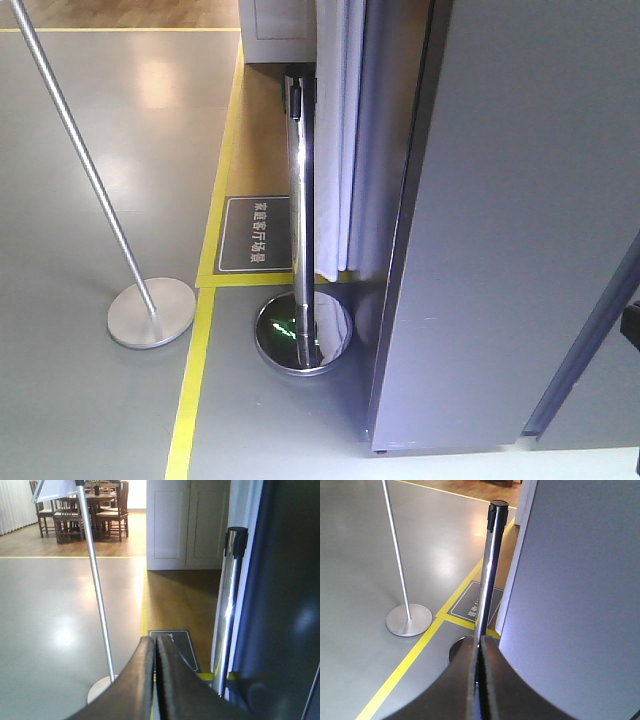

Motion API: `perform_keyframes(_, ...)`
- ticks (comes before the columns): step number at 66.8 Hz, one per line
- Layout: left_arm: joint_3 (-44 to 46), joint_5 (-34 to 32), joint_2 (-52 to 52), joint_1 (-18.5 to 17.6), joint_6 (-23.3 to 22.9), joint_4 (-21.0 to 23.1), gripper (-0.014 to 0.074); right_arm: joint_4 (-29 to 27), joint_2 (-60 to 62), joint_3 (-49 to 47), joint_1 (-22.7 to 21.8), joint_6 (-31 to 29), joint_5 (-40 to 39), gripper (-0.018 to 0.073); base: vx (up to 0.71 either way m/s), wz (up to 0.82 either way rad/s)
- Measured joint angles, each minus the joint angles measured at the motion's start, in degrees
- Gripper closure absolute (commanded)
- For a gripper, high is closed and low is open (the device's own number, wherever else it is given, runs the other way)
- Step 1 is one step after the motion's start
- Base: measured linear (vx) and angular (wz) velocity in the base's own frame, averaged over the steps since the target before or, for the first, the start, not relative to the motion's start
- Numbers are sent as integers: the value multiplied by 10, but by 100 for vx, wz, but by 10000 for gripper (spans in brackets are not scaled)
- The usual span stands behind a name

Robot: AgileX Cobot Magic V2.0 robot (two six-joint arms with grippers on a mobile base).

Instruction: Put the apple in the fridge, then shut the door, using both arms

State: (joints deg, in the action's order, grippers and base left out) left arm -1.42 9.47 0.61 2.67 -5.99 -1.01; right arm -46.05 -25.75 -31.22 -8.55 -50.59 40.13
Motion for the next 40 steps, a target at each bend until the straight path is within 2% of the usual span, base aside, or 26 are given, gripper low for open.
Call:
perform_keyframes(28,0,-14,0,0,0,-6,605,0,0,0,0,0,0,562,0,0)
perform_keyframes(40,0,-40,0,0,-1,-6,605,0,0,0,0,0,0,562,0,0)
